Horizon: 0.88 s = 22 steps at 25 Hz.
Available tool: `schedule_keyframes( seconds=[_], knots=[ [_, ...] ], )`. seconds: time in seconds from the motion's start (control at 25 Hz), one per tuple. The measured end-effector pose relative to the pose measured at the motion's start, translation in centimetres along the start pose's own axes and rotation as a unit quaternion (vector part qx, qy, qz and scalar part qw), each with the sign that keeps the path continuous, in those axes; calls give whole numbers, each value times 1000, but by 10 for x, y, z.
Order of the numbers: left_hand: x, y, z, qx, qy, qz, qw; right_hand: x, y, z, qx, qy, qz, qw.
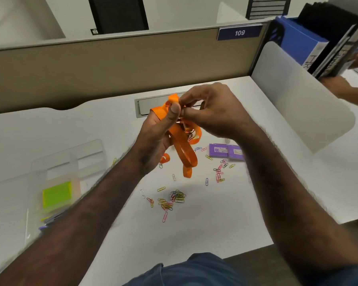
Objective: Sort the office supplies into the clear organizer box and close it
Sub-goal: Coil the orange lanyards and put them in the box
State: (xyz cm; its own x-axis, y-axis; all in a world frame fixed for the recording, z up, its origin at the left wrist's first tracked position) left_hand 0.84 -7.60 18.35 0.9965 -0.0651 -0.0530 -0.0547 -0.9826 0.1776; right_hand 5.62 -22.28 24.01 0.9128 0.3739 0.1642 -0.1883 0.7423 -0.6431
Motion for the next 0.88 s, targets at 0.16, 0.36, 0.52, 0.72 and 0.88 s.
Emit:
schedule_keyframes(
  seconds=[0.16,0.36,0.52,0.72,0.88],
  knots=[
    [1,-4,5,-2,-18,-65,998,-8,10,1,-36,-55,39,997],
    [4,-5,9,60,-46,-39,996,-17,-3,-26,68,-14,14,998],
    [-2,3,0,209,-55,83,973,-23,11,-48,110,11,167,980],
    [-10,20,-5,374,-24,118,920,-33,67,-71,219,68,313,922],
    [-11,18,4,521,20,65,851,-36,83,-80,290,106,220,925]
  ],
)
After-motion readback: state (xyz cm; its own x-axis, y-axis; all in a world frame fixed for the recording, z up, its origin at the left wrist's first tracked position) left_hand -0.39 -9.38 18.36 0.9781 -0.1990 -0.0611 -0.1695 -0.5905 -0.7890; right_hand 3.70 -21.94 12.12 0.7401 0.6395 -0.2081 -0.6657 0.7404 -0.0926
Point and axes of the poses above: each hand's wrist, its own x-axis towards the middle knuckle, its own y-axis out of the palm, z = x × y, the point moved 4 cm from there along x, towards the middle knuckle, and after that the axes turned 3 degrees about y, right-handed, at the moved point
